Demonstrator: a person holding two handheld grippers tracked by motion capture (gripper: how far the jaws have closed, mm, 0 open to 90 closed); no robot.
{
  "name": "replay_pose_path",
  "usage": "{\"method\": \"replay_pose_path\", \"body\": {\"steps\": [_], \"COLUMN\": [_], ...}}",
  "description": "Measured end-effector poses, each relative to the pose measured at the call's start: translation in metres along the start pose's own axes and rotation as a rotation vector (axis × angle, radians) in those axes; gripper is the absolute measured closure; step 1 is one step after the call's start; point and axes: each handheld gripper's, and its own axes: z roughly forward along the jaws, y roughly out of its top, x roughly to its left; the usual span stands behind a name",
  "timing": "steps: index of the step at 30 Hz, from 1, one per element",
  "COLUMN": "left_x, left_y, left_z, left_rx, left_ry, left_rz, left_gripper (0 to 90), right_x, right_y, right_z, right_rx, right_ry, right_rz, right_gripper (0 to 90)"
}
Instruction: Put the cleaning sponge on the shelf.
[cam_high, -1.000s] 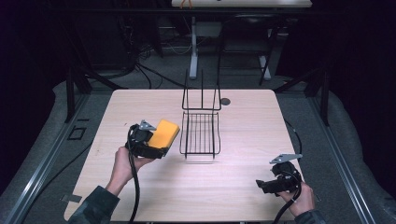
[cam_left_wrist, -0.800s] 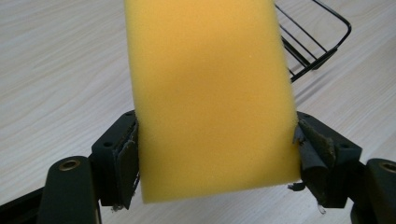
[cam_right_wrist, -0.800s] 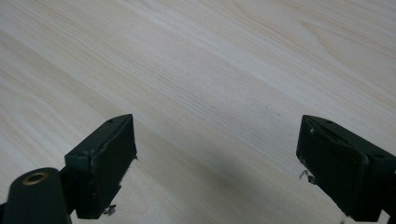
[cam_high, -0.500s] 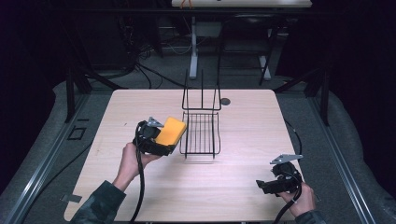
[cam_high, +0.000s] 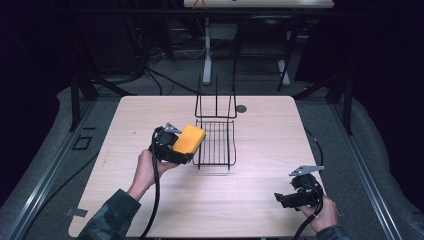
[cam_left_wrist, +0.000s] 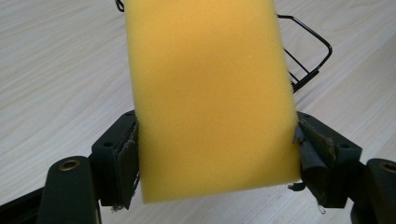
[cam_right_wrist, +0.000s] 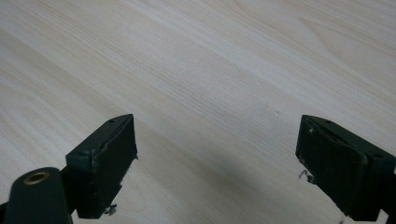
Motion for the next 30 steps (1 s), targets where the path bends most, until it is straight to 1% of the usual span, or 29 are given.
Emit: {"method": "replay_pose_path", "body": {"steps": [3, 6, 9, 14, 21, 25, 30], "left_x": [-0.001, -0.003, -0.005, -0.008, -0.014, -0.017, -0.02], "left_y": [0.003, 0.005, 0.008, 0.012, 0.019, 0.022, 0.025], "left_z": [0.003, 0.006, 0.011, 0.018, 0.027, 0.034, 0.044], "left_rx": [0.002, 0.002, 0.007, 0.008, 0.012, 0.015, 0.031], "left_ry": [-0.004, -0.006, -0.003, -0.004, -0.019, -0.03, -0.04], "left_rz": [0.003, 0.008, 0.019, 0.026, 0.035, 0.03, 0.033], "left_gripper": [25.0, 25.0, 25.0, 25.0, 24.9, 24.9, 24.9], "right_x": [-0.001, 0.0, 0.0, 0.0, -0.001, -0.001, 0.0], "right_y": [0.0, 0.0, 0.0, 0.0, -0.001, -0.001, -0.001], "right_z": [0.0, 0.0, 0.0, 0.0, -0.001, -0.001, 0.0], "right_rx": [0.004, 0.005, 0.005, 0.005, 0.004, 0.004, 0.006], "right_ry": [-0.003, 0.001, 0.0, 0.002, 0.003, 0.004, 0.005], "right_rz": [-0.009, -0.001, -0.002, -0.001, -0.002, -0.002, -0.001], "right_gripper": [12.0, 12.0, 12.0, 12.0, 12.1, 12.1, 12.1]}}
